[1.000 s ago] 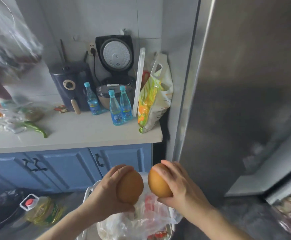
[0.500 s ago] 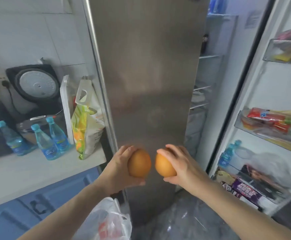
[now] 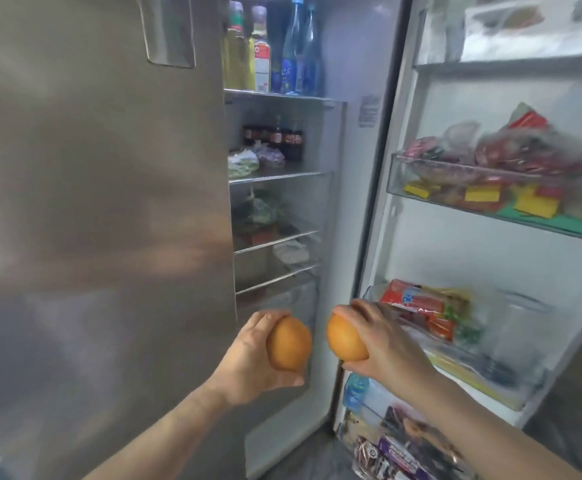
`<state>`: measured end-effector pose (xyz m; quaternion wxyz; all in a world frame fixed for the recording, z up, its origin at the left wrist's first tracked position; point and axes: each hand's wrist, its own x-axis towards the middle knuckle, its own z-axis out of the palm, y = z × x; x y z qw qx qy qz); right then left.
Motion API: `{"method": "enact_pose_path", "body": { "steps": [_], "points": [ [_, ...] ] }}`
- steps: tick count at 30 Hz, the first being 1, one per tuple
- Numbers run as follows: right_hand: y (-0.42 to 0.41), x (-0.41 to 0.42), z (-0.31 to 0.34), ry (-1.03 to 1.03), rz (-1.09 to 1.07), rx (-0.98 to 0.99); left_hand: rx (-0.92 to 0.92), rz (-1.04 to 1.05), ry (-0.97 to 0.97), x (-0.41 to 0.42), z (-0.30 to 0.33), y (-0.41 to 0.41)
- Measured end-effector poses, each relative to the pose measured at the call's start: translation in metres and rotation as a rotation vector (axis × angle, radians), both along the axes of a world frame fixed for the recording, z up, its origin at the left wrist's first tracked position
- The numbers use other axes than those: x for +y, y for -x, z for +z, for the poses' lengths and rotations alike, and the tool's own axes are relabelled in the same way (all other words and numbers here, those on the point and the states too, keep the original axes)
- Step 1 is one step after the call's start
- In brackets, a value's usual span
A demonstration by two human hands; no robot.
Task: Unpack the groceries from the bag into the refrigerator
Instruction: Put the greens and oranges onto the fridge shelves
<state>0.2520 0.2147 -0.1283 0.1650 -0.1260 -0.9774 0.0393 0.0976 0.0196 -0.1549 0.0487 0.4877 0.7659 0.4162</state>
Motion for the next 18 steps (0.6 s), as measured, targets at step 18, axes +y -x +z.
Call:
{"method": "enact_pose_path", "body": {
  "steps": [18],
  "points": [
    [0.252, 0.165, 0.026, -0.003, 0.149, 0.105, 0.016, 0.688, -0.076, 0.195, 0.049, 0.184]
  ]
}}
